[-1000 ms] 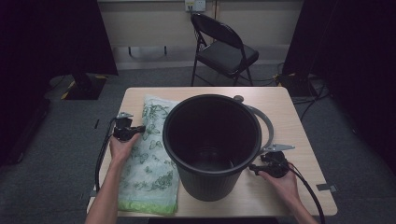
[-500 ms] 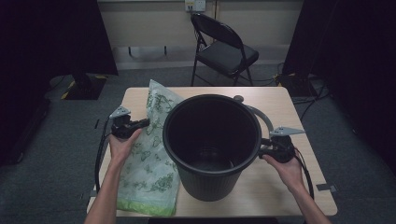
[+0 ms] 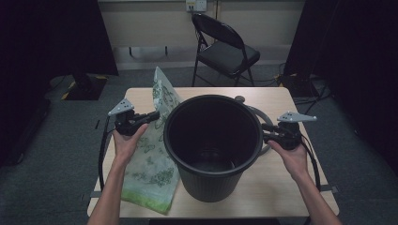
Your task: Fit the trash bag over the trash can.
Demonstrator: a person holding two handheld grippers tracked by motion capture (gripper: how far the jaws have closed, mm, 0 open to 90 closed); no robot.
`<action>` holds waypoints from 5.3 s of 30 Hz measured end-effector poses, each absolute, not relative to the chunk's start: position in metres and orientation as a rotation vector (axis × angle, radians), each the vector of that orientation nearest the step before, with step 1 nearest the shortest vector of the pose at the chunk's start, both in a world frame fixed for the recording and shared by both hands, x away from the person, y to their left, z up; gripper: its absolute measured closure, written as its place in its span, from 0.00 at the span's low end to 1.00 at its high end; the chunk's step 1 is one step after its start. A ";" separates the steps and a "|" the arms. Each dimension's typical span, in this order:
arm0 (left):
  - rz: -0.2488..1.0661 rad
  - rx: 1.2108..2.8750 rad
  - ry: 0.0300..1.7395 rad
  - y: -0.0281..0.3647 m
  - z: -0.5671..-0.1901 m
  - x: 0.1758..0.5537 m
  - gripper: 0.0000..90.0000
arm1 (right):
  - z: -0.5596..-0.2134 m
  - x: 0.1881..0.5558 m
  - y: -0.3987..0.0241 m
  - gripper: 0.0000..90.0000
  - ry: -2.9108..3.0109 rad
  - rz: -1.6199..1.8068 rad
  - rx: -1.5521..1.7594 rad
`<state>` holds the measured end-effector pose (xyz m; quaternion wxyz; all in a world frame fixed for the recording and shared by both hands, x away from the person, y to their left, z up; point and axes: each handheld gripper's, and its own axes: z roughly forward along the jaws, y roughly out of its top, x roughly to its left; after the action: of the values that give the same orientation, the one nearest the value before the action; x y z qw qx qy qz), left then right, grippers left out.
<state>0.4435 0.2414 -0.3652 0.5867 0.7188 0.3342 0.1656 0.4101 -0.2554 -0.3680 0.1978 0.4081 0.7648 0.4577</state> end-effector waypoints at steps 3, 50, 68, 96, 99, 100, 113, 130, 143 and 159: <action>0.406 1.659 0.743 0.240 -0.354 0.438 1.00 | -0.355 0.411 -0.256 0.65 2.107 1.323 1.124; 0.404 1.550 0.277 0.163 -0.249 0.367 1.00 | -0.233 0.367 -0.196 0.57 1.977 1.641 0.664; 0.370 1.617 0.151 0.133 -0.245 0.350 1.00 | -0.215 0.363 -0.150 0.60 2.046 1.694 0.510; 0.373 1.679 0.140 0.130 -0.241 0.357 1.00 | -0.194 0.367 -0.102 1.00 2.157 1.784 0.341; 0.374 1.662 0.138 0.131 -0.241 0.356 0.91 | -0.197 0.367 -0.109 1.00 2.147 1.768 0.372; 0.380 1.648 0.156 0.134 -0.240 0.355 0.83 | -0.198 0.366 -0.112 1.00 2.144 1.768 0.381; 0.537 1.473 0.333 0.185 -0.235 0.353 0.53 | -0.215 0.360 -0.170 1.00 2.111 1.704 0.478; 0.424 1.605 0.270 0.174 -0.261 0.389 1.00 | -0.239 0.351 -0.179 0.70 2.179 1.638 0.474; 0.387 1.615 0.221 0.171 -0.266 0.385 1.00 | -0.230 0.396 -0.182 0.73 2.096 1.682 0.559; 0.413 1.519 0.363 0.204 -0.264 0.391 0.64 | -0.246 0.473 -0.162 0.82 2.297 1.601 0.641</action>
<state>0.3913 0.2036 -0.2639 0.6910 0.6797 0.1623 0.1847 0.4728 -0.1618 -0.2459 0.1342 0.2212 0.7924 0.5524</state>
